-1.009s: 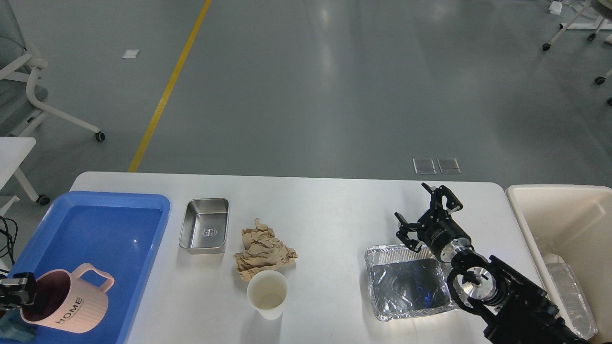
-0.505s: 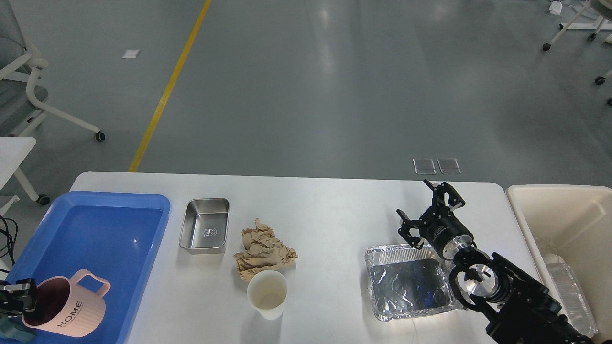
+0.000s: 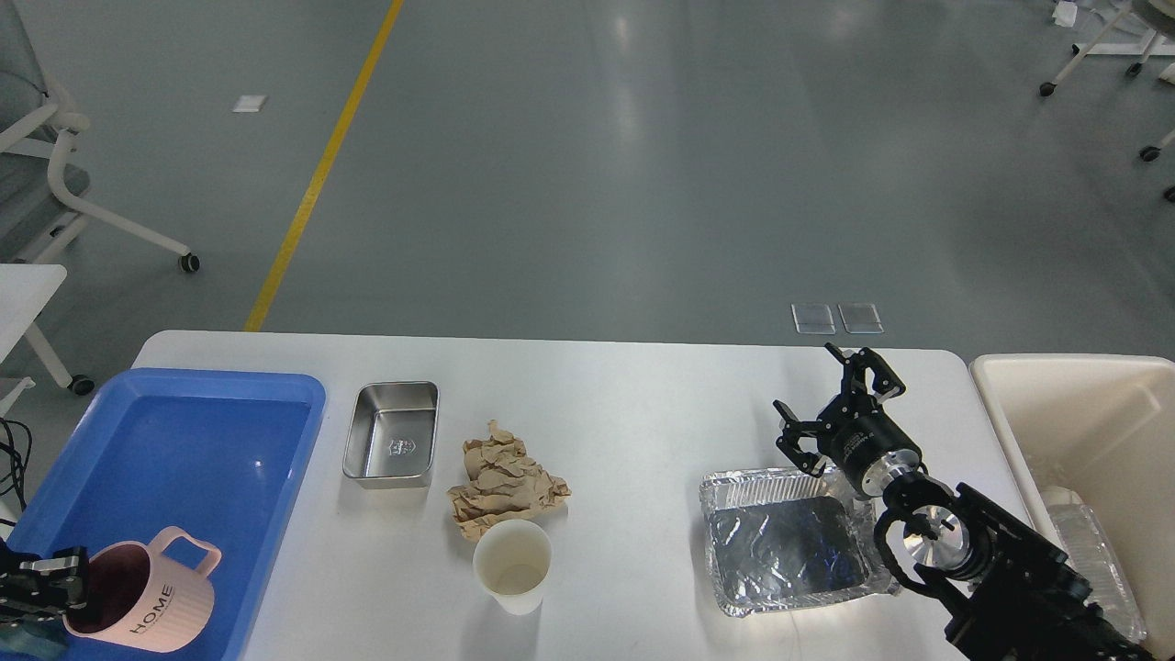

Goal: Tidy desktop
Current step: 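Lift the pink mug and lower it into the blue tub, then release the mug and raise the left gripper away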

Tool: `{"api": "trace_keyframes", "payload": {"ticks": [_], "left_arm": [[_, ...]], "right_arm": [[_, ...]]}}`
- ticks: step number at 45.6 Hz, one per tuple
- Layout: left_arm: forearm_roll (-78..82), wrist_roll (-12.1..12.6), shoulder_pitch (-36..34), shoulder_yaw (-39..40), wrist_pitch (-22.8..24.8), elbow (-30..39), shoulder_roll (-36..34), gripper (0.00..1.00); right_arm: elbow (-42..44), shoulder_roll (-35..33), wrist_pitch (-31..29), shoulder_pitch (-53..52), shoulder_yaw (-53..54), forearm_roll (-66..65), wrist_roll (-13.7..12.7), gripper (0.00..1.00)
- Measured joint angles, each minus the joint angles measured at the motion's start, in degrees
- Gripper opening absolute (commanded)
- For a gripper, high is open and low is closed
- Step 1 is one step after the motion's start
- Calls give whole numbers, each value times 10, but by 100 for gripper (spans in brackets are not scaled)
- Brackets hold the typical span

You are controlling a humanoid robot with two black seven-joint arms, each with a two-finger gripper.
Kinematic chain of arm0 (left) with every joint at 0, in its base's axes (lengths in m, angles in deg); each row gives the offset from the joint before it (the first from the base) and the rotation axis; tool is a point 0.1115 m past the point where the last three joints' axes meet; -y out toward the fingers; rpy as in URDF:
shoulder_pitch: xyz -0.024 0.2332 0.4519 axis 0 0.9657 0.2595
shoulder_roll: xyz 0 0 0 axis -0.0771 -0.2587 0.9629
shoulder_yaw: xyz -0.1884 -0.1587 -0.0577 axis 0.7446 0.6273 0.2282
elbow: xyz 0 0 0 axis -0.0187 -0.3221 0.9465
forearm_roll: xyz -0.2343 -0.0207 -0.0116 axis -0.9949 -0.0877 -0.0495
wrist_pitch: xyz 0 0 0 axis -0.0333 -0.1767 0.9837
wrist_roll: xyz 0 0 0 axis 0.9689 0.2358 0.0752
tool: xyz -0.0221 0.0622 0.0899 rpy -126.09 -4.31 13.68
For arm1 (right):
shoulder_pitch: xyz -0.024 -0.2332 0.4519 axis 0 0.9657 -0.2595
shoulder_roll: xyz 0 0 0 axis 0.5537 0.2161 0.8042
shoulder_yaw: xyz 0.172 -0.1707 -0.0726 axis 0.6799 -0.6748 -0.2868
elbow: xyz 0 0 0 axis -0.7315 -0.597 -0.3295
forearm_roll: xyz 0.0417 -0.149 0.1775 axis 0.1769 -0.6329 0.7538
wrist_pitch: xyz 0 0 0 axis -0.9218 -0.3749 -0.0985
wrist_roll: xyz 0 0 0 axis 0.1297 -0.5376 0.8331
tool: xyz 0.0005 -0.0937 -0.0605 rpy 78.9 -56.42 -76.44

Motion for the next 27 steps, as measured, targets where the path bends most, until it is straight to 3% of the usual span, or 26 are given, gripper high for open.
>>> {"api": "trace_keyframes", "payload": {"ticks": [27], "left_arm": [[0,-4,13,0,-5,-73,20,7]], "right_arm": [[0,-9,-1,1,5,0,0,100]]}}
